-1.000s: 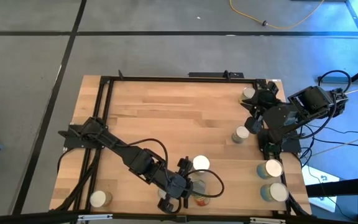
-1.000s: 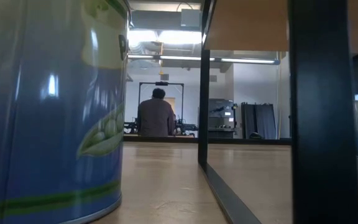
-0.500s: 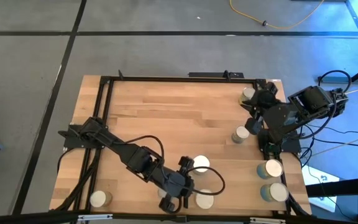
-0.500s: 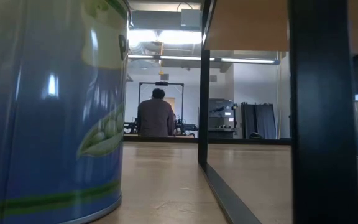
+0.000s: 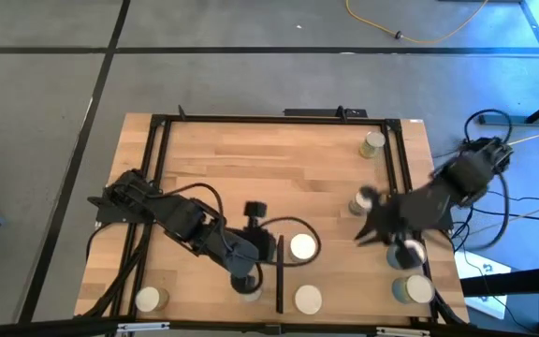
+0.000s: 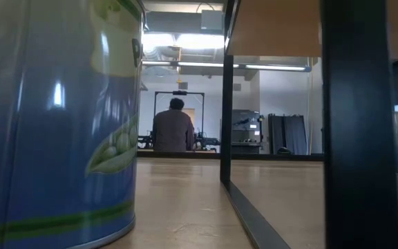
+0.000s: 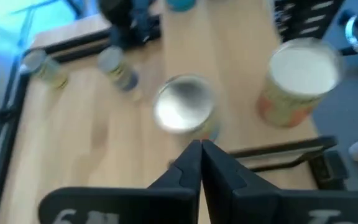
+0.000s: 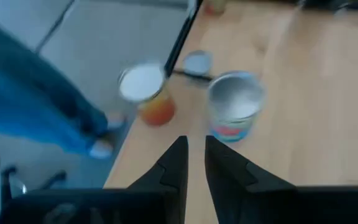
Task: Pick and place cans onto a shelf
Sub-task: Put the canned pineapple on the shelf
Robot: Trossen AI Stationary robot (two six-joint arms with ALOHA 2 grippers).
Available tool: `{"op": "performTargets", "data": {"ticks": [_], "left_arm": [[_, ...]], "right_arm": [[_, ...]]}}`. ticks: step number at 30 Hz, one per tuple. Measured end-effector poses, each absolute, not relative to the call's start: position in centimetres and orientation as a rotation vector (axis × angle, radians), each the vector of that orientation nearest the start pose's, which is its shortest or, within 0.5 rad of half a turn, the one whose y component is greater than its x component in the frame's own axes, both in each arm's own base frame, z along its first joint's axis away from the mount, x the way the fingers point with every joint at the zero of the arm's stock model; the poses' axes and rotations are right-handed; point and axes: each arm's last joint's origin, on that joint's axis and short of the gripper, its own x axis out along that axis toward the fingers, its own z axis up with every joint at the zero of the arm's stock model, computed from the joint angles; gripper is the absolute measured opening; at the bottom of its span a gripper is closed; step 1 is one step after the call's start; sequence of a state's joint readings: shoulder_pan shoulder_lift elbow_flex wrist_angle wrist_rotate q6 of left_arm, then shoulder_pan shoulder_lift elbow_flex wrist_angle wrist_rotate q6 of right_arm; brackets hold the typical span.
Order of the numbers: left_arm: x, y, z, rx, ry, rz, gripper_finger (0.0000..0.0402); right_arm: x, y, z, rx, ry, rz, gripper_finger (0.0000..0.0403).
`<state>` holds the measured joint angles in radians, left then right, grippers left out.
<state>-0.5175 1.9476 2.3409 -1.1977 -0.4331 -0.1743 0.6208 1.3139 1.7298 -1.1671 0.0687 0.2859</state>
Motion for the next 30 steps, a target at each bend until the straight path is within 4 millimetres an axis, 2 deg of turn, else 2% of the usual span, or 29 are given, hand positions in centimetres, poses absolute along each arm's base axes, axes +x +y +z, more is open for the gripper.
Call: {"op": "performTargets", "data": {"ticks": [8, 12, 17, 23, 30], "left_arm": [[31.8, -14.5, 44.4, 0.189, 0.787, 0.164, 0.0001], [31.0, -13.0, 44.9, 0.185, 0.815, 0.203, 0.0001], [30.2, -11.6, 45.3, 0.194, 0.854, 0.230, 0.0000], [29.4, -11.0, 45.7, 0.198, 0.870, 0.233, 0.0000], [28.9, -11.5, 46.0, 0.208, 0.859, 0.188, 0.0000]], "right_arm": [[21.8, 19.6, 40.3, -0.124, 0.890, 0.508, 0.0057], [23.0, 21.8, 39.1, -0.097, 0.881, 0.536, 0.0057], [23.5, 24.7, 38.1, -0.029, 0.859, 0.578, 0.0057], [24.4, 27.5, 37.1, 0.107, 0.817, 0.587, 0.0057], [26.0, 29.5, 34.6, 0.140, 0.833, 0.535, 0.0057]]}}
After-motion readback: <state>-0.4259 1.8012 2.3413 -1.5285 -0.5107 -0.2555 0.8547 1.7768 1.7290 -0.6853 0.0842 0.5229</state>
